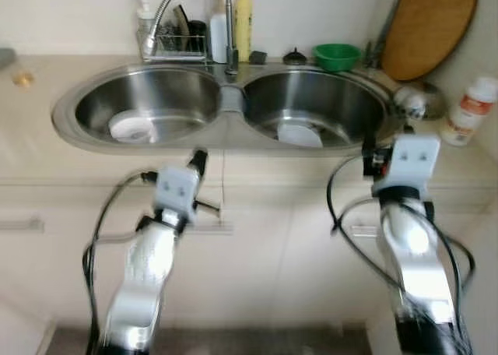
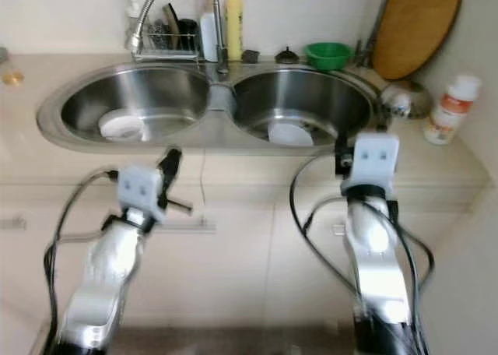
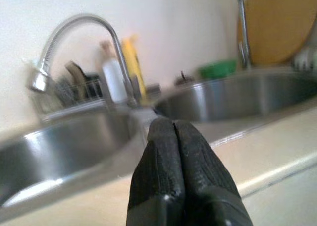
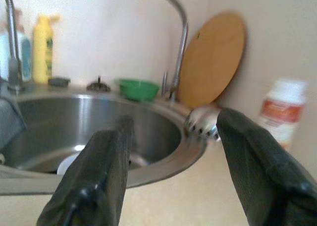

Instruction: Kitchen organization

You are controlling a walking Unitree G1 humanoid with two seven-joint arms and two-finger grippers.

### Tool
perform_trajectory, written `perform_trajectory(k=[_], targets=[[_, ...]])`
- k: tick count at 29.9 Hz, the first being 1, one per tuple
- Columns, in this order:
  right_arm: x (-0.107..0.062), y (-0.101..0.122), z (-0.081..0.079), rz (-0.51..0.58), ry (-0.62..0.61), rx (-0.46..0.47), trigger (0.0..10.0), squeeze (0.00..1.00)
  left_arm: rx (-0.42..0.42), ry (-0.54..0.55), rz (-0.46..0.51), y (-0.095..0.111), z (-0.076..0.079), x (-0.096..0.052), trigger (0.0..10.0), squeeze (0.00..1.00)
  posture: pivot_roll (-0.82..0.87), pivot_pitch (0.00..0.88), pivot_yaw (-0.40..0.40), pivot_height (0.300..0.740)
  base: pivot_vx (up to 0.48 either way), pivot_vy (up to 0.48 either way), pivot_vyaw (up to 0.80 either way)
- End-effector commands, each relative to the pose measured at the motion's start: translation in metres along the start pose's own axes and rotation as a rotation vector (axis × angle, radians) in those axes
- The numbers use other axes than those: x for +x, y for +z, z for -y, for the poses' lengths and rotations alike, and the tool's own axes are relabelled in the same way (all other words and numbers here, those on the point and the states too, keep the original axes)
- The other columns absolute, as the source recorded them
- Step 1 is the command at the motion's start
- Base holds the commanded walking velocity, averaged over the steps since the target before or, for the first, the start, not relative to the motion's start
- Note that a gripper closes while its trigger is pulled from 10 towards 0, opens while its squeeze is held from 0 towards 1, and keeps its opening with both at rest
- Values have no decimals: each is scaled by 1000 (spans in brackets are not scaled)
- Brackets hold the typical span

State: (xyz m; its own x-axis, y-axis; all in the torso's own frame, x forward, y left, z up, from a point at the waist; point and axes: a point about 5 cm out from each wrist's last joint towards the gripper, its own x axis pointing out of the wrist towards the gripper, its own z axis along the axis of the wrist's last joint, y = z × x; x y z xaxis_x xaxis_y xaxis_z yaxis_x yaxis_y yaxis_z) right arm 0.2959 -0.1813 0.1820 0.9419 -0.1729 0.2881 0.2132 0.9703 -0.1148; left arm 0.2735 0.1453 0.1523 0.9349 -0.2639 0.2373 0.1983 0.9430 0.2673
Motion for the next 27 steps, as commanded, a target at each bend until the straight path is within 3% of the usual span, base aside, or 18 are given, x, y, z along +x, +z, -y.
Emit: perform_trajectory(k=[1,5,9,23,27], targets=[[2,6,3,30,-14,-2,10000,0,-9,7,18,3,0,0,10000,0,155,0,-37,740,0,0,0],[2,7,4,36,-14,0,10000,0,-13,10,15,3,0,0,10000,0,154,0,-39,740,0,0,0],[-1,5,3,33,-4,10,10000,0,-20,6,7,2,0,1,10000,0,153,0,-39,740,0,431,0],[-2,5,3,34,3,16,10000,0,-16,-1,23,3,1,1,10000,0,149,0,-38,740,0,472,-800],[-3,5,2,37,4,18,10000,0,-9,-1,32,3,2,1,10000,0,152,0,-38,740,0,0,-800]])
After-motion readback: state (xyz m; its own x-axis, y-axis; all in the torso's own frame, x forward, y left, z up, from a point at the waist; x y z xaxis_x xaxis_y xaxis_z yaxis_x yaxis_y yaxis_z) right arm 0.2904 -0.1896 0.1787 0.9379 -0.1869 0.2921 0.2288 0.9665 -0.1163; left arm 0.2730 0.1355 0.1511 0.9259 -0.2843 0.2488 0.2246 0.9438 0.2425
